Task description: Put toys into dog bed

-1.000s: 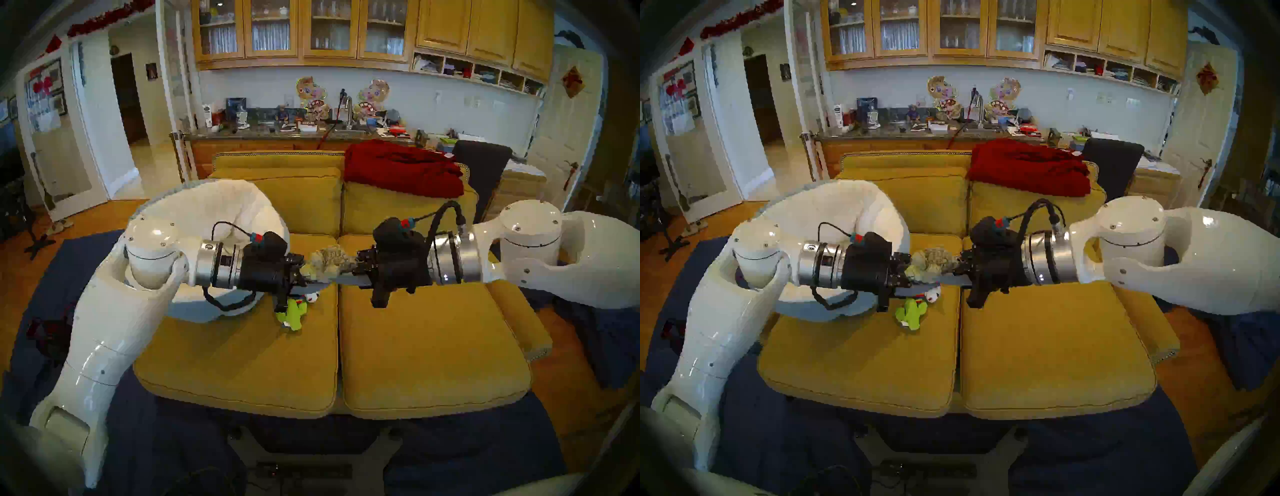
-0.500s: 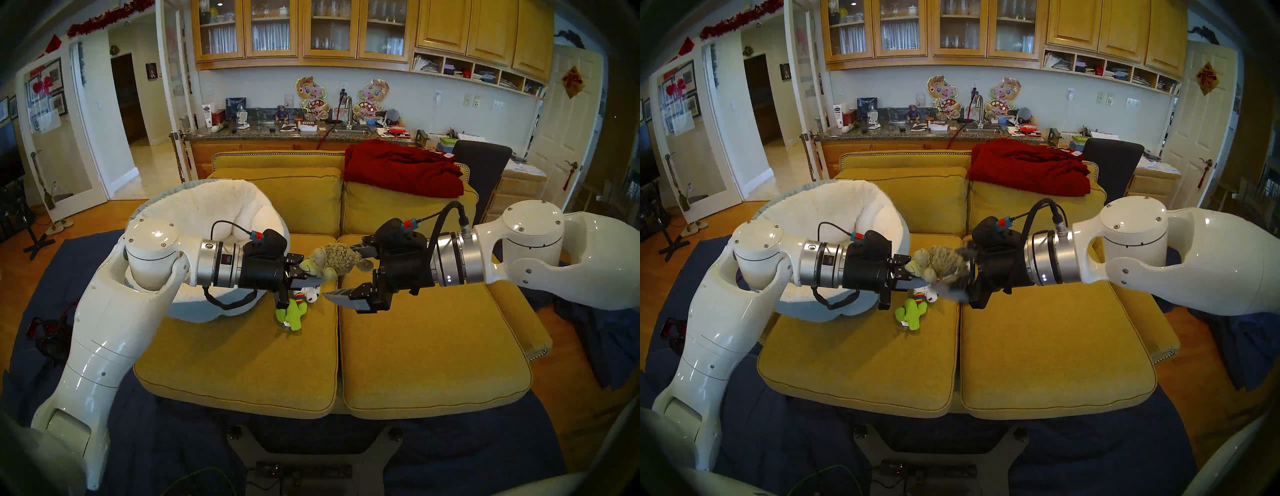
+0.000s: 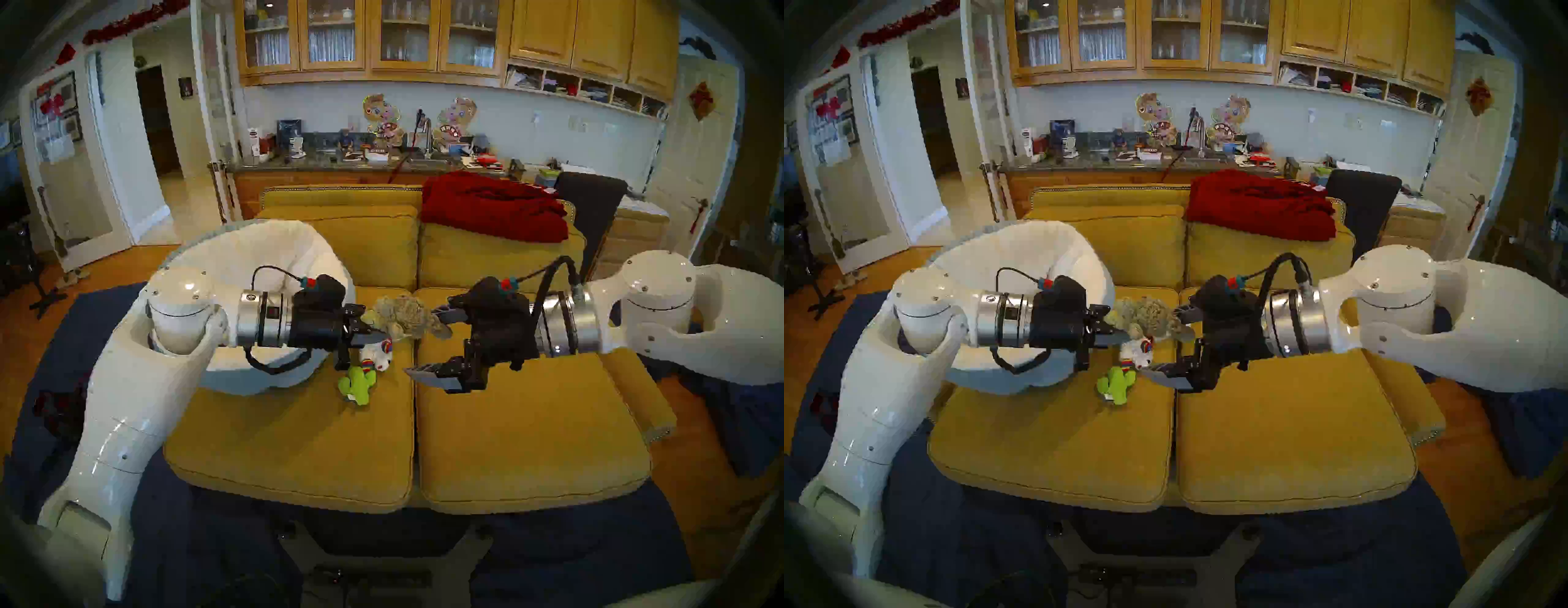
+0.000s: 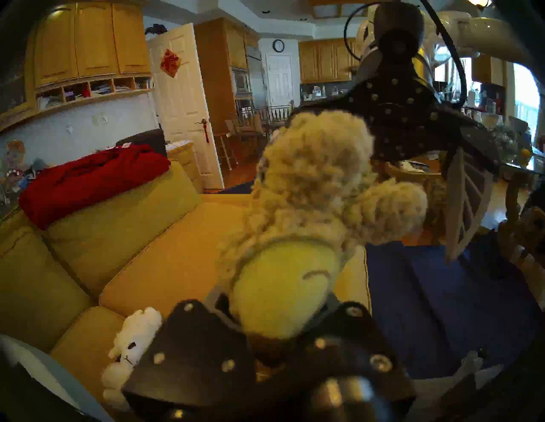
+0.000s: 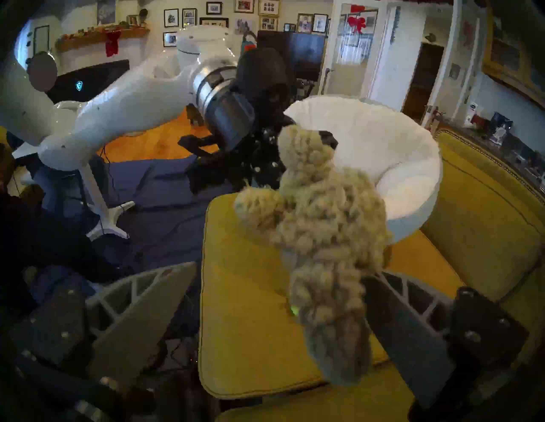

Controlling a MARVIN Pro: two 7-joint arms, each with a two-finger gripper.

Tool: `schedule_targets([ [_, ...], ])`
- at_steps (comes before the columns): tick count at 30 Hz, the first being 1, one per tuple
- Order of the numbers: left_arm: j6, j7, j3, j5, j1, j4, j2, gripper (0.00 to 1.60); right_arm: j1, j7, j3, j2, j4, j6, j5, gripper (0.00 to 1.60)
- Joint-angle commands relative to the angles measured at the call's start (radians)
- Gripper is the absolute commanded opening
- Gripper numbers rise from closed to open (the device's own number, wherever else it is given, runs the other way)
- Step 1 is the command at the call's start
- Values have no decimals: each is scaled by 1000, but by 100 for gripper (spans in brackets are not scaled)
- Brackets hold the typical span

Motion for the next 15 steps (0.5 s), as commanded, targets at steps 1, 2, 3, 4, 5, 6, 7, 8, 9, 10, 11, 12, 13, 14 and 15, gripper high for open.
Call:
schedule_targets([
  [1,2,-19,-61,-27,-11,-8,30,0,15,-30,-1,56,12,0,-41,160],
  [2,2,-22,-67,-29,-7,-9,33,0,14,-36,-4,60,12,1,-51,160],
  [3,3,-24,-73,-29,-3,-11,37,0,13,-44,-7,62,13,2,-59,160],
  [4,4,-26,-80,-30,2,-12,39,0,12,-47,-9,65,14,0,-62,160],
  [5,10,-24,-98,-31,7,-13,45,0,12,-53,-13,72,14,0,-71,160],
  [6,12,-26,-105,-33,8,-12,48,0,12,-54,-15,75,14,-1,-74,160],
  [7,12,-26,-105,-33,8,-12,48,0,12,-54,-15,75,14,-1,-74,160],
  [8,18,-23,-115,-33,9,-12,50,0,12,-55,-16,79,15,-2,-76,160],
  [9,21,-23,-122,-33,8,-10,52,0,12,-55,-17,81,14,-3,-78,160],
  [10,27,-21,-131,-31,7,-9,56,0,13,-55,-19,86,13,-5,-80,160],
  [11,32,-20,-137,-30,6,-6,59,0,13,-55,-20,90,11,-6,-83,160],
  [12,40,-15,-145,-26,5,-2,63,0,14,-55,-22,95,8,-7,-86,160],
  [13,44,-13,-150,-24,2,4,65,0,14,-54,-23,99,6,-8,-88,160],
  [14,56,-4,-157,-16,-1,11,68,0,14,-55,-25,103,4,-10,-89,160],
  [15,60,0,-161,-11,-6,19,71,0,15,-56,-28,104,3,-12,-90,160],
])
